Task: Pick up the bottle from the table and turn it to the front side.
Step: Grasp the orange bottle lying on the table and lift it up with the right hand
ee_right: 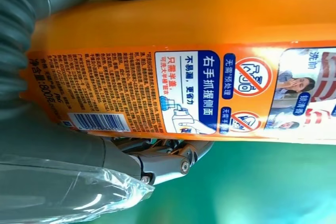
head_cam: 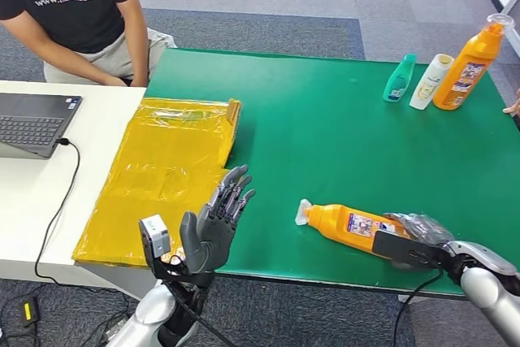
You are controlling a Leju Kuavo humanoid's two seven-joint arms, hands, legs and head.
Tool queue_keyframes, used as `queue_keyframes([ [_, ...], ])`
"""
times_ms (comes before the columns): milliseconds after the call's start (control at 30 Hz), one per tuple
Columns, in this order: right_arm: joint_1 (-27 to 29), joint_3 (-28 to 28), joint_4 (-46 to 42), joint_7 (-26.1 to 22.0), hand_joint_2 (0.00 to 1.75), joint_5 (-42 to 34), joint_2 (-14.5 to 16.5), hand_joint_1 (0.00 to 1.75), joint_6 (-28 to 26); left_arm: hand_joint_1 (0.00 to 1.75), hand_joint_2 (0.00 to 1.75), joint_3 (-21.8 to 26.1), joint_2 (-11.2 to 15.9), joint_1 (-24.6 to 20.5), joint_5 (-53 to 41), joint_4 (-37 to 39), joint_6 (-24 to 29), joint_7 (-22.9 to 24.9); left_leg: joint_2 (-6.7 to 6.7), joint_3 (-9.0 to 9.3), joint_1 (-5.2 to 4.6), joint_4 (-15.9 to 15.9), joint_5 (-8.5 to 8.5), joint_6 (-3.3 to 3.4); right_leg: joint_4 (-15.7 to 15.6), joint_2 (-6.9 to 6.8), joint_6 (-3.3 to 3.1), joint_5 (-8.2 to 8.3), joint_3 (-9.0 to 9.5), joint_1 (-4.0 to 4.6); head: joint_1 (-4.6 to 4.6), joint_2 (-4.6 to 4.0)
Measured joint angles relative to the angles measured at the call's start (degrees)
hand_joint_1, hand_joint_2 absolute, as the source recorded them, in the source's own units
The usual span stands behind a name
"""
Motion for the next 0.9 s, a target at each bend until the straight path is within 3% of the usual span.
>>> queue_keyframes([
  [567,3.7,-5.8,-6.3,-3.6,1.75,-1.0,2.1,1.75,-3.2,0.0,0.0,0.4,0.0,0.5,-0.7,-0.4,0.3,0.0,-0.01,-0.09,0.0,0.0,0.0,0.0,0.0,0.0,0.0,-0.01,-0.08,0.0,0.0,0.0],
  [900,7.9,-9.7,-12.0,-7.9,1.75,-2.3,6.2,1.75,-6.5,0.0,0.0,1.6,0.0,0.9,-1.7,-1.2,1.3,0.0,-0.01,-0.12,0.01,0.0,0.0,0.0,0.0,0.0,-0.02,-0.02,-0.13,0.01,-0.01,0.0],
])
